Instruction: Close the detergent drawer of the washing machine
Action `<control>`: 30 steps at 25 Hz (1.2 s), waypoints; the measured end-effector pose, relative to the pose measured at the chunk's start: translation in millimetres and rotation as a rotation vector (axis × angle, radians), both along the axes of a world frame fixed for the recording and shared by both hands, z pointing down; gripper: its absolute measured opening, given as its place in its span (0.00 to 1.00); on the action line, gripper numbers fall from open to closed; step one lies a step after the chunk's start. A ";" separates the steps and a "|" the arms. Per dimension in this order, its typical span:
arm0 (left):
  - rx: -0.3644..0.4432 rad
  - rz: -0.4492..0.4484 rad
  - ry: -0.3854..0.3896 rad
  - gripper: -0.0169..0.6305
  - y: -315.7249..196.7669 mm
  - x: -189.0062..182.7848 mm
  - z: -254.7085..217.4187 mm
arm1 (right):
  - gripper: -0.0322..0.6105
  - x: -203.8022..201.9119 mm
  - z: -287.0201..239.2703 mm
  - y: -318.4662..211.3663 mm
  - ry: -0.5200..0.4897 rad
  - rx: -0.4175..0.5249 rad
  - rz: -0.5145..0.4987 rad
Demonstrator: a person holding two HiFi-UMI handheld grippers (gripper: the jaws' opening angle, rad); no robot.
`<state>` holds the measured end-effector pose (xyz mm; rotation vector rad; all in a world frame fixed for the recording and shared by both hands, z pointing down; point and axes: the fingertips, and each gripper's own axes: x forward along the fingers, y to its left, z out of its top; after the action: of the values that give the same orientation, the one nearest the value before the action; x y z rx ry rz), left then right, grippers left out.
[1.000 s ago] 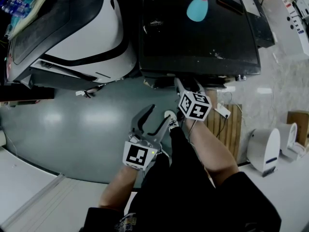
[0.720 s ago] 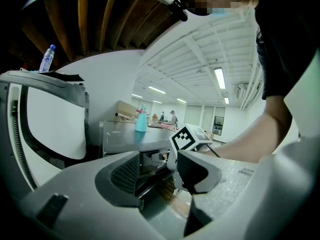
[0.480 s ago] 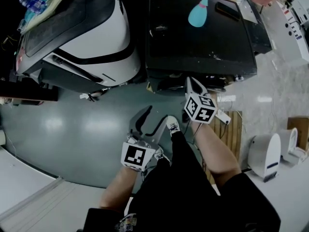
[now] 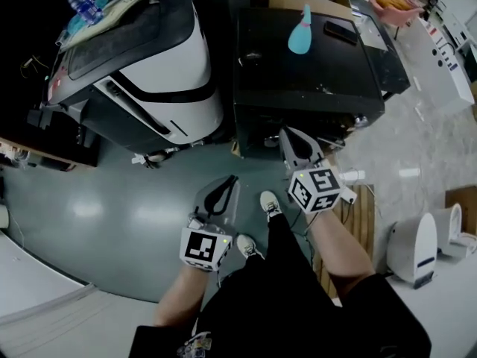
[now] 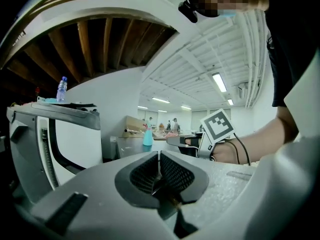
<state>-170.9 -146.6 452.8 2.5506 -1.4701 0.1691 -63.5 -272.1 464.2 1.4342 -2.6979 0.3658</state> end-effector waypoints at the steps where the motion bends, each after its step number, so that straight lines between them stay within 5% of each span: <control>1: 0.011 0.001 -0.003 0.04 7.6 -1.9 -5.8 | 0.05 -3.7 -9.8 11.7 0.010 0.027 -0.020; 8: 0.094 0.009 -0.063 0.03 52.6 -6.6 -43.3 | 0.05 -14.7 -68.5 86.0 -0.067 0.123 -0.115; 17: 0.101 -0.006 -0.037 0.03 84.7 0.4 -65.0 | 0.05 -3.6 -107.3 148.0 -0.040 0.179 -0.172; 30: 0.106 -0.043 -0.012 0.03 110.5 81.2 -66.0 | 0.05 73.3 -108.8 183.9 -0.027 0.148 -0.224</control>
<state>-89.6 -36.0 386.8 2.6010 -1.5777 0.1030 9.8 -88.2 355.4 1.1462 -2.9217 0.1749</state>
